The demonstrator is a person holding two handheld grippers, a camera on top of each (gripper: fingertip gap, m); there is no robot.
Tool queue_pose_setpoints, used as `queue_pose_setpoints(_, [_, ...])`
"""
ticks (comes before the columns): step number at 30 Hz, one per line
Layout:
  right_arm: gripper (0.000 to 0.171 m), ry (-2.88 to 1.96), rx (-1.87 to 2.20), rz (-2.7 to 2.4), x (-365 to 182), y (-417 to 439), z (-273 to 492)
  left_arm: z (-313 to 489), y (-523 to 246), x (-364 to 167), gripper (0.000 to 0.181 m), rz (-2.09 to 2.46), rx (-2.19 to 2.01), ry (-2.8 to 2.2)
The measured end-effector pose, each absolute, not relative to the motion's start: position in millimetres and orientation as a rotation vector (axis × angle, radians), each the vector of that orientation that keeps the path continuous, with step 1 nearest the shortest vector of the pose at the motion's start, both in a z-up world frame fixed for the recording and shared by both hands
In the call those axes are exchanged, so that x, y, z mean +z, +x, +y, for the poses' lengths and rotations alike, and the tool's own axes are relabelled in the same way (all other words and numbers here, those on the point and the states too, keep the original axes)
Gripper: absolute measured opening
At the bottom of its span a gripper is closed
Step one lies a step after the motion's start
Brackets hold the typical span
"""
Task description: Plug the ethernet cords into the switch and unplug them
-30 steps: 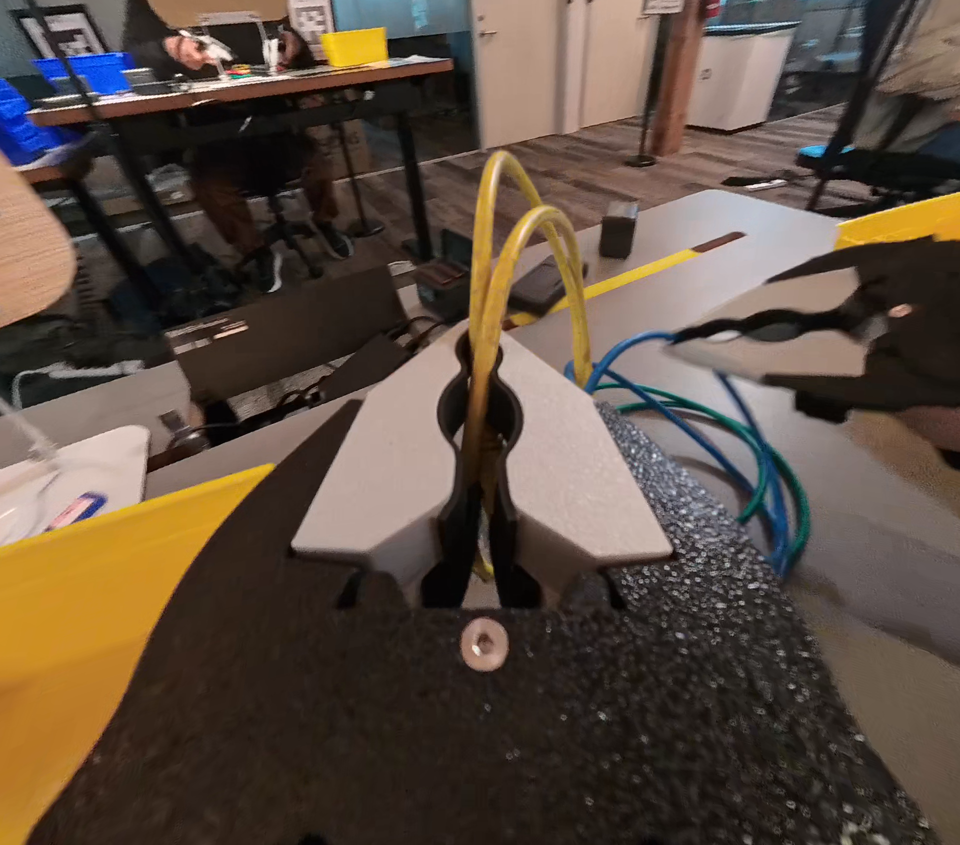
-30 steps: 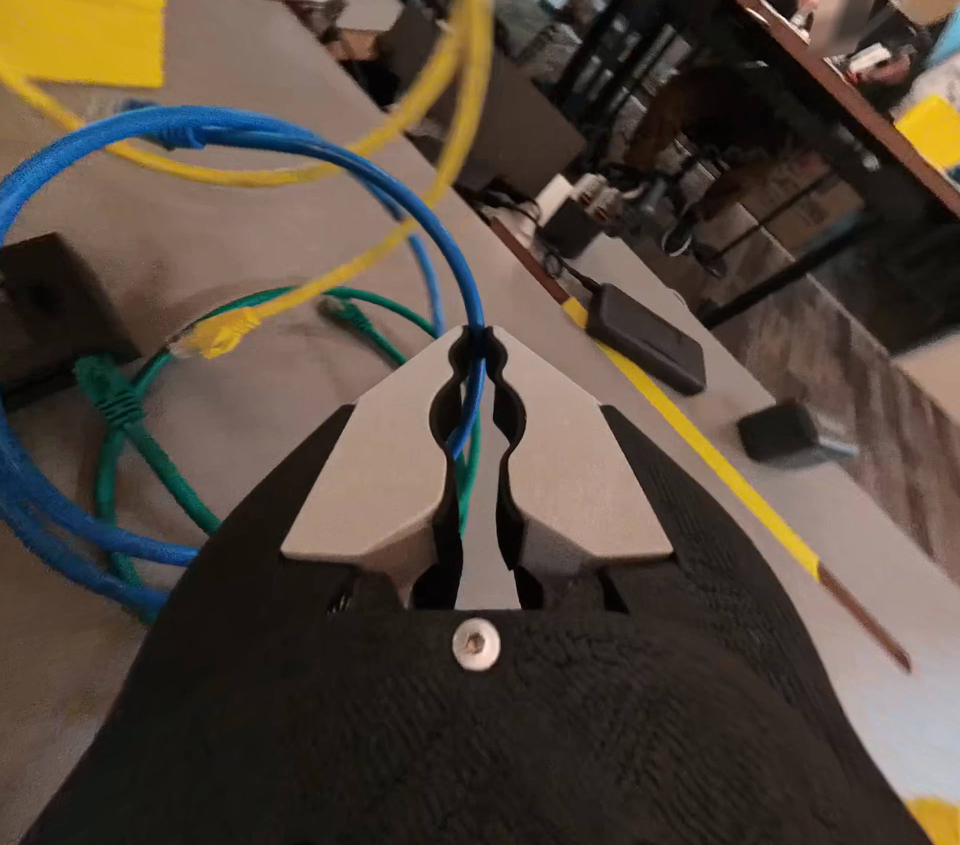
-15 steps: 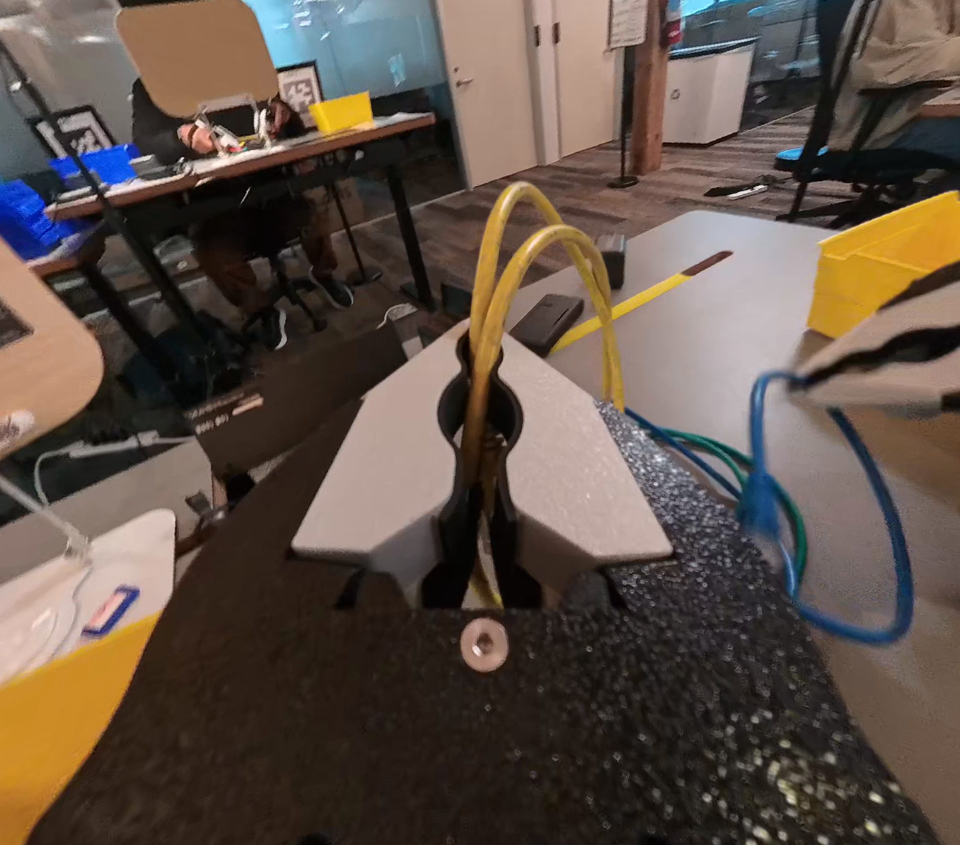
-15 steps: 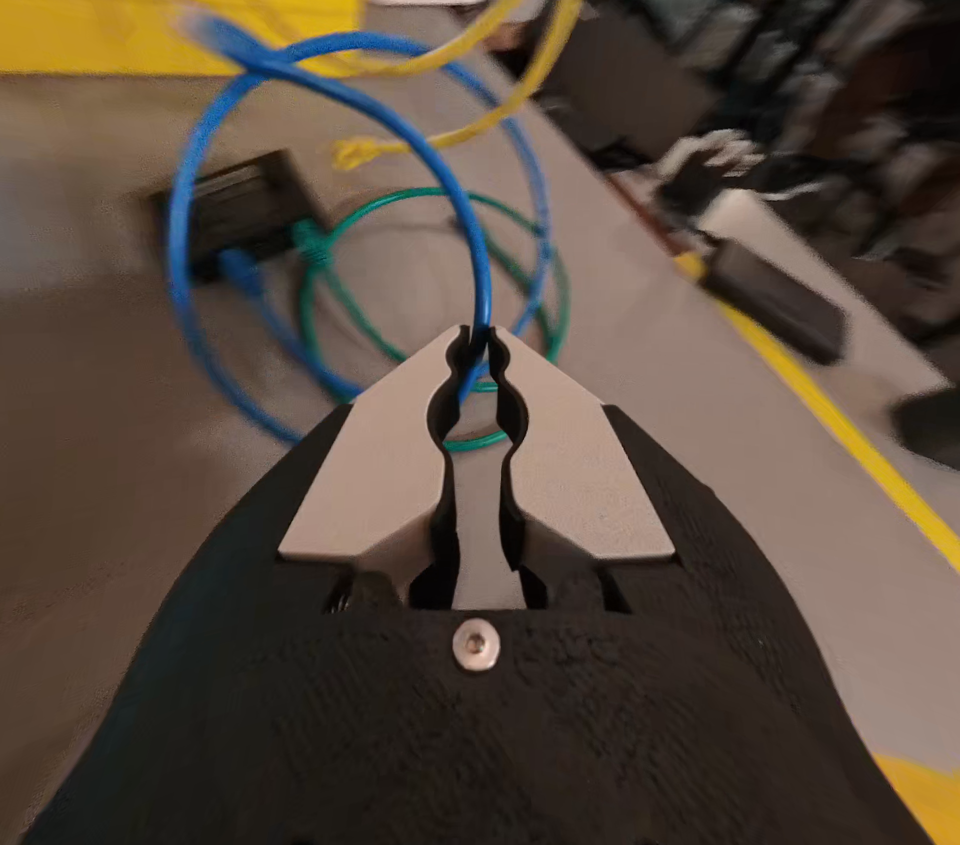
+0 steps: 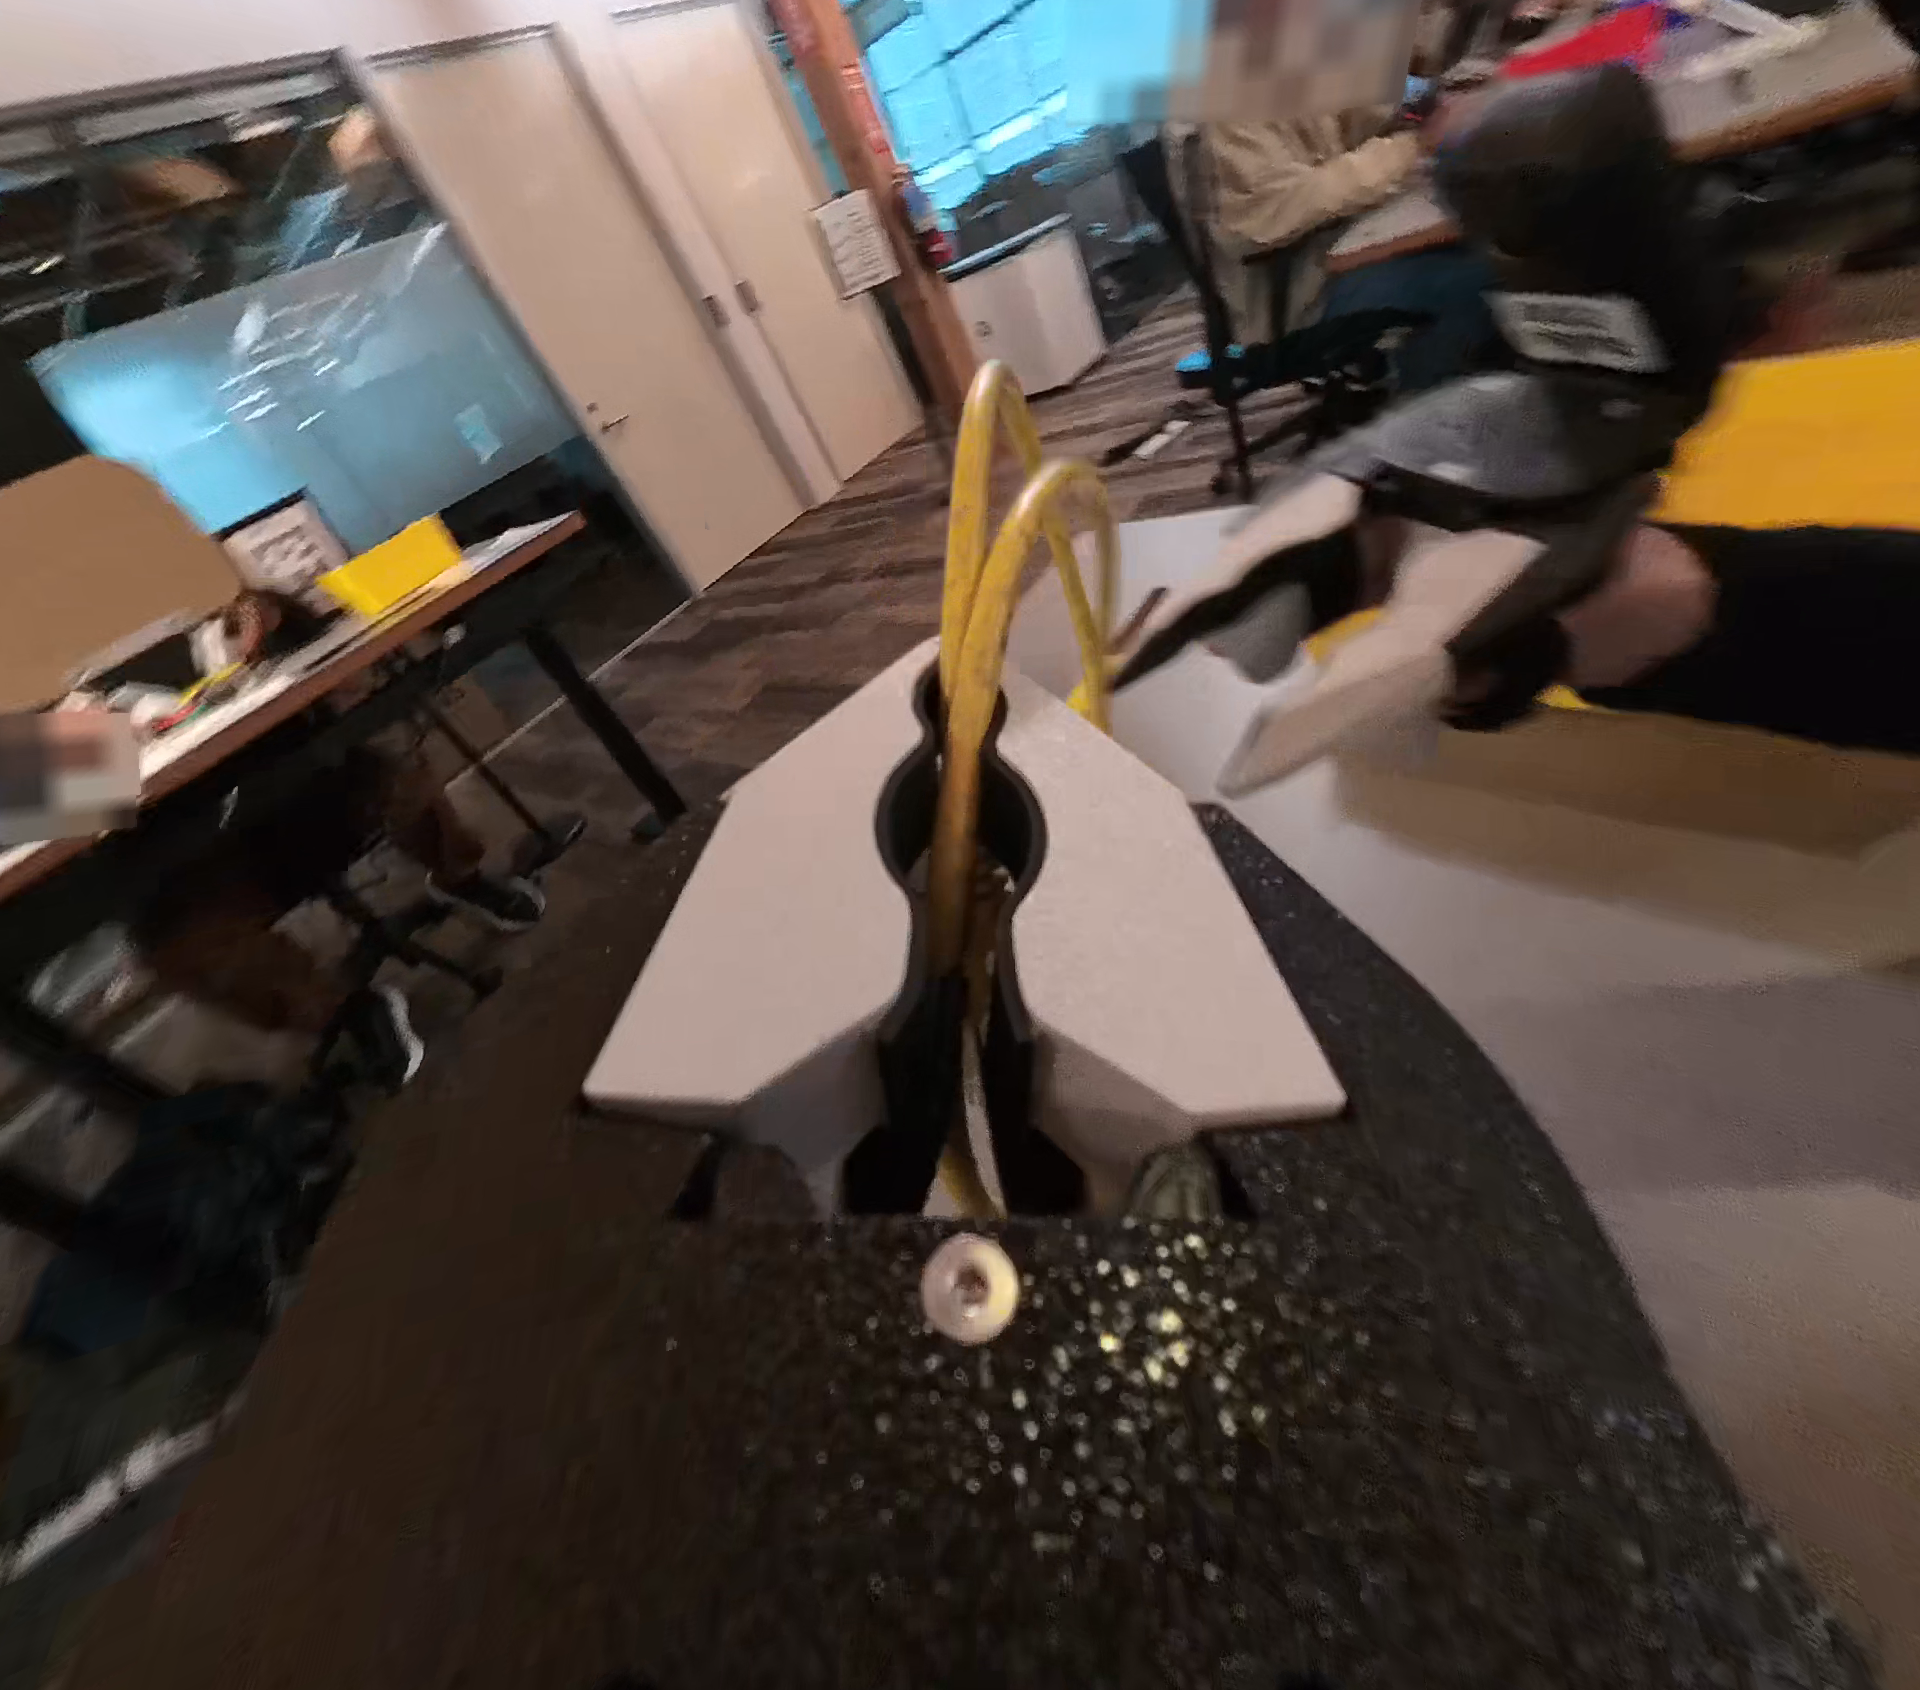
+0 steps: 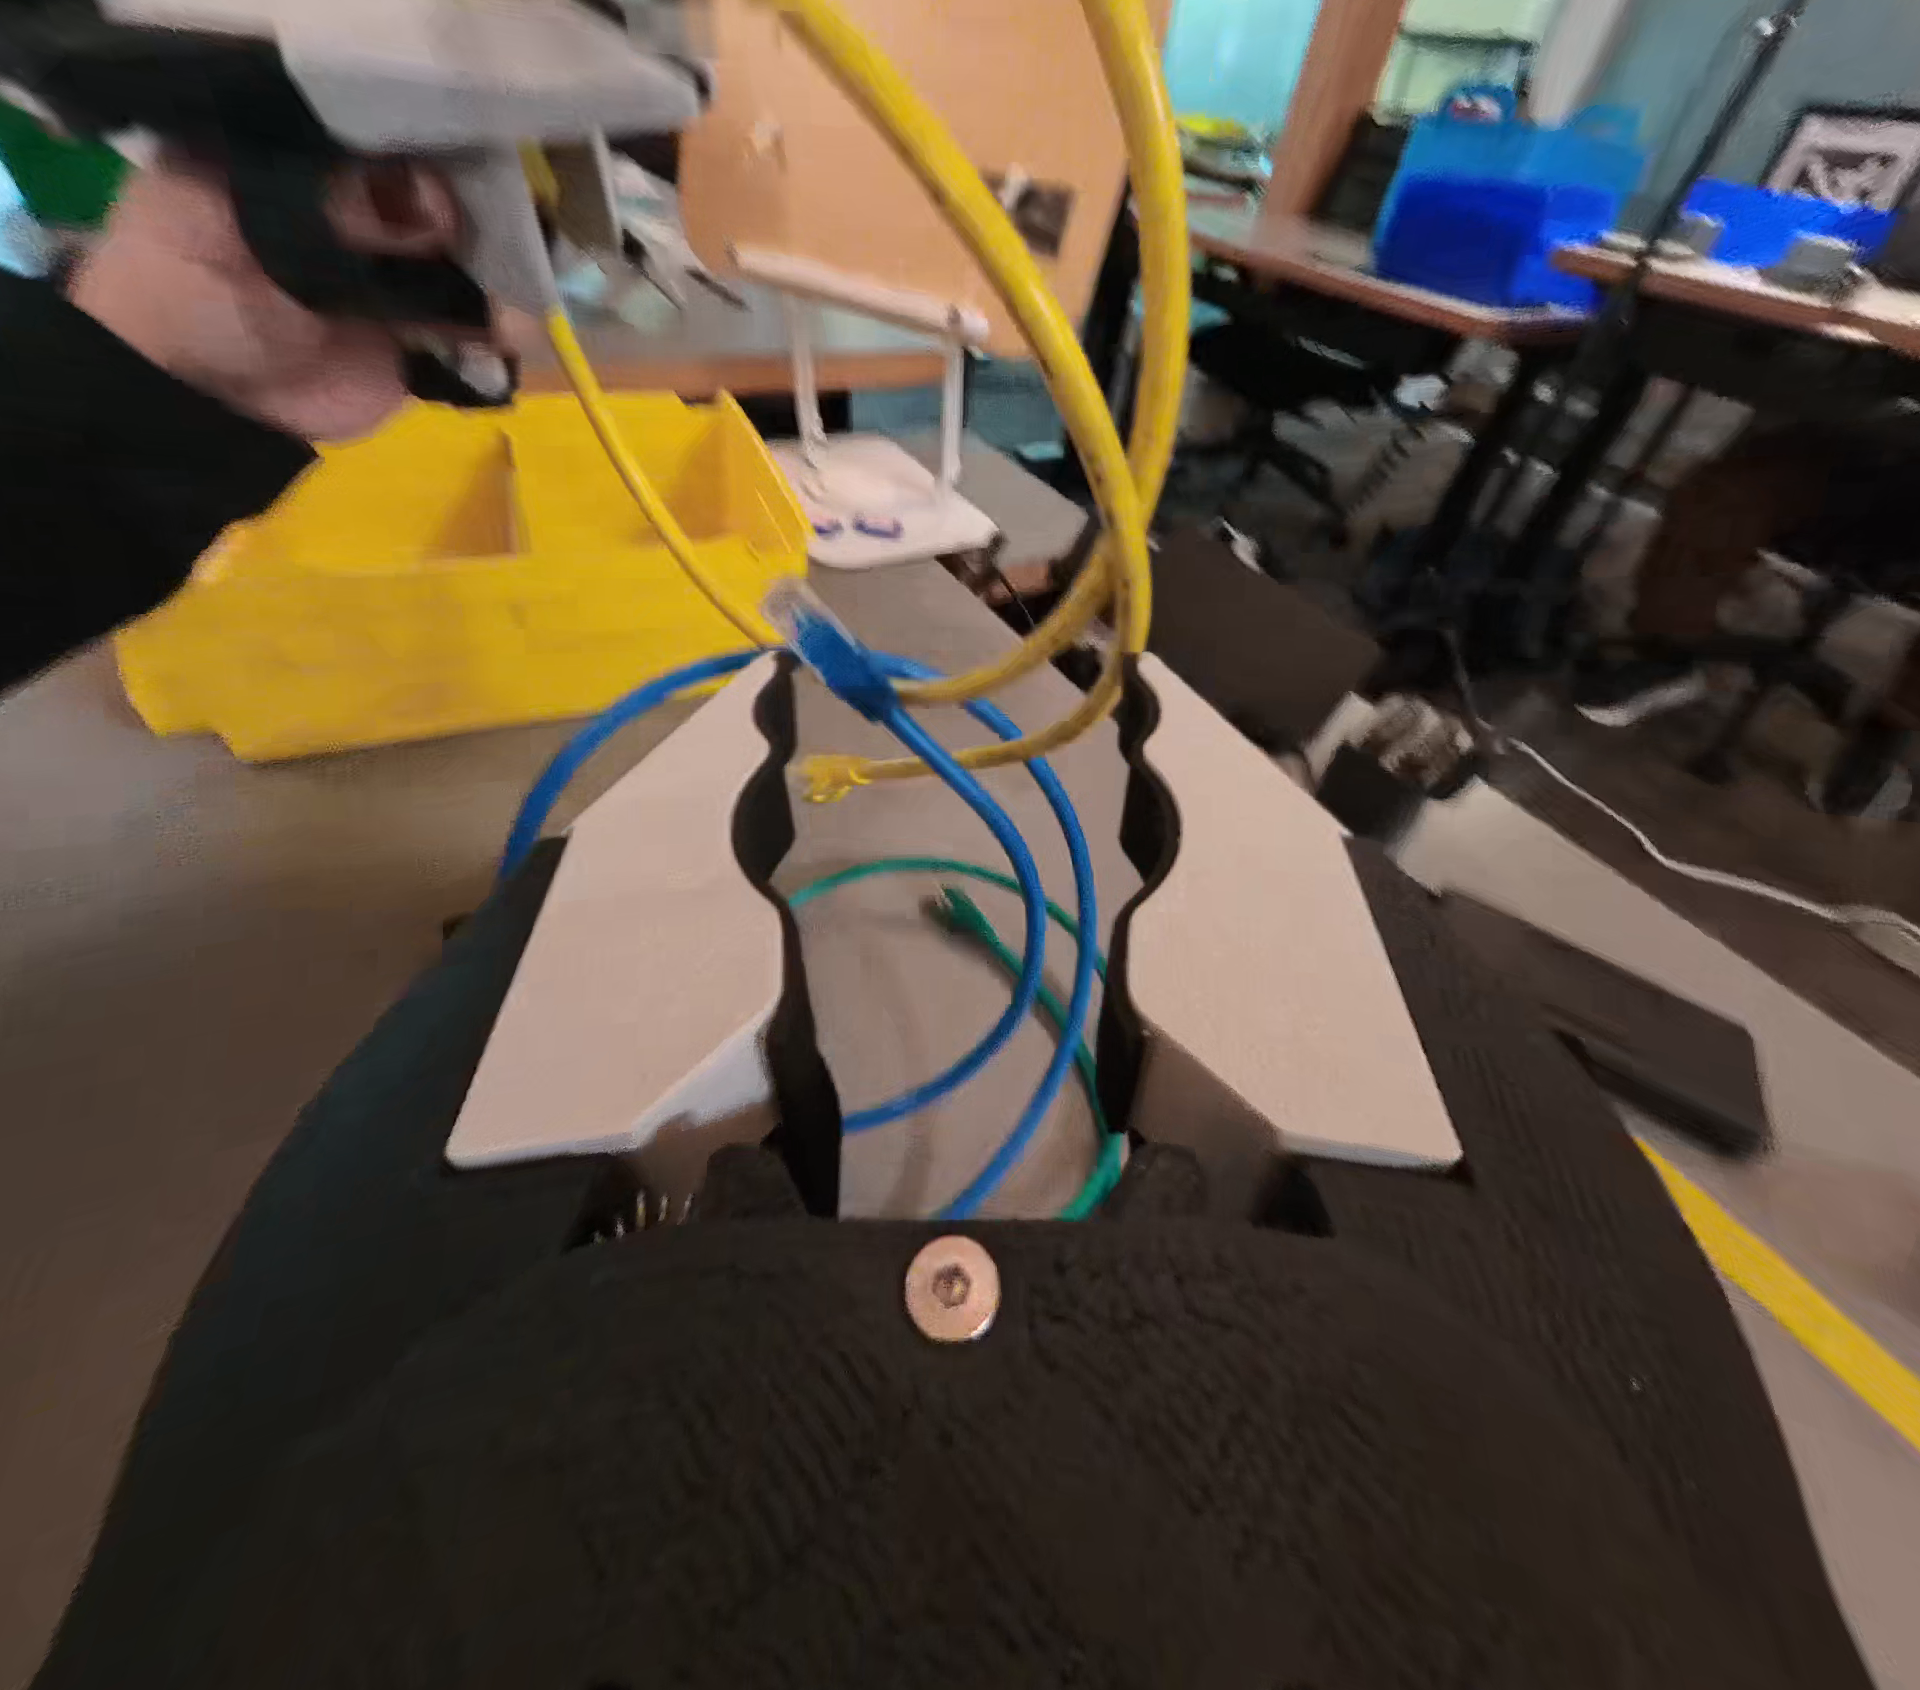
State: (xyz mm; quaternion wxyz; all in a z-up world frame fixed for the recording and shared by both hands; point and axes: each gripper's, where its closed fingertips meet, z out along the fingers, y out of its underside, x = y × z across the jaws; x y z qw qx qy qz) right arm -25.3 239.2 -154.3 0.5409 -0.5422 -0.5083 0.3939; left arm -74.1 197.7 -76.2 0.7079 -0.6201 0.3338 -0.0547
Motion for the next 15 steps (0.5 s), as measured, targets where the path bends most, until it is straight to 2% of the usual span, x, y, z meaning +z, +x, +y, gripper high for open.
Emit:
queue_pose_setpoints(4, [0.064,-1.232,1.077,-1.272,-142,-37,237,188,-58,-83,0.0,0.913,-0.177,-1.366])
queue_pose_setpoints(12, [0.074,-1.199,0.881,-1.278,-126,-23,249,184,-60,-89,0.0,1.038,-0.196,-1.382])
queue_pose_setpoints(14, [0.068,-1.203,0.802,-1.322,-129,-24,248,182,-53,-91,0.0,1.107,-0.212,-1.386])
queue_pose_setpoints(15, [0.059,-1.206,0.769,-1.343,-130,-24,248,181,-50,-92,0.0,1.138,-0.22,-1.386])
